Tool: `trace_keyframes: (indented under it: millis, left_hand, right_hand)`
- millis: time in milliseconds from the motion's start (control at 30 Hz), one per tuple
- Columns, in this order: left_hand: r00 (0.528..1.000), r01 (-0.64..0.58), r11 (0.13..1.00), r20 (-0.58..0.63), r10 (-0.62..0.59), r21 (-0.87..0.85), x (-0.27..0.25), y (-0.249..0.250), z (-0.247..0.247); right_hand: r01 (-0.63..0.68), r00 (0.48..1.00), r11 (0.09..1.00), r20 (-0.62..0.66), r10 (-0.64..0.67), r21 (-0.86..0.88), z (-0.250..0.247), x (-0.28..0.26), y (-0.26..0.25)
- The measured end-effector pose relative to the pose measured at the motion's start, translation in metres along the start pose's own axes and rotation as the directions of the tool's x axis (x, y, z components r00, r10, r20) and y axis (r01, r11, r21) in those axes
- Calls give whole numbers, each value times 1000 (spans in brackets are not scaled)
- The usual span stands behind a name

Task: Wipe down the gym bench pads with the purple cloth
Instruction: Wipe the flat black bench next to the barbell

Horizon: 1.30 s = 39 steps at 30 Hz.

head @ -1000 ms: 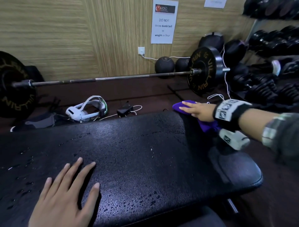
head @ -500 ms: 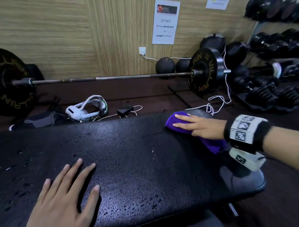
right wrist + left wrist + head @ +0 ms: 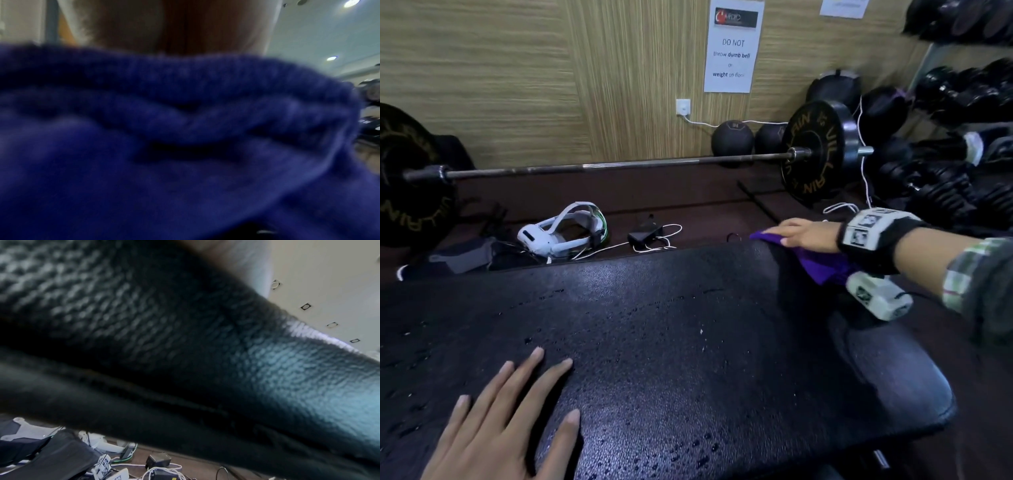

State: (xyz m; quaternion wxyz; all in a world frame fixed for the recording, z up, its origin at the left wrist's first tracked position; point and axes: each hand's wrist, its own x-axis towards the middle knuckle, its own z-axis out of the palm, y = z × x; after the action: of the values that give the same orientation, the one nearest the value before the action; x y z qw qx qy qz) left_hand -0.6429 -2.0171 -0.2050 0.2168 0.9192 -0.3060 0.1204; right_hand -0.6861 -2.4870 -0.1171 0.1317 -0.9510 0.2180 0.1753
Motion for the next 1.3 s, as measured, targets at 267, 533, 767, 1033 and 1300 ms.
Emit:
trace_keyframes:
  millis: [267, 533, 767, 1033, 1300]
  left_hand:
    - [1000, -4, 1000, -5, 4, 6, 4, 0, 1]
    - [1000, -23, 997, 12, 24, -77, 1, -4, 2]
    - [999, -38, 994, -17, 37, -98, 2, -7, 7]
    - [999, -51, 992, -3, 51, -115, 5, -13, 10]
    - [998, -59, 991, 16, 61, -116, -1, -15, 12]
  right_hand:
    - [-123, 992, 986, -37, 119, -115, -3, 15, 16]
    - [-3, 1000, 999, -13, 4, 40, -2, 12, 23]
    - [-155, 981, 942, -69, 183, 297, 30, -41, 64]
    - [-242, 961, 955, -91, 260, 171, 23, -28, 60]
    - [-272, 955, 918, -36, 294, 288, 80, -157, 51]
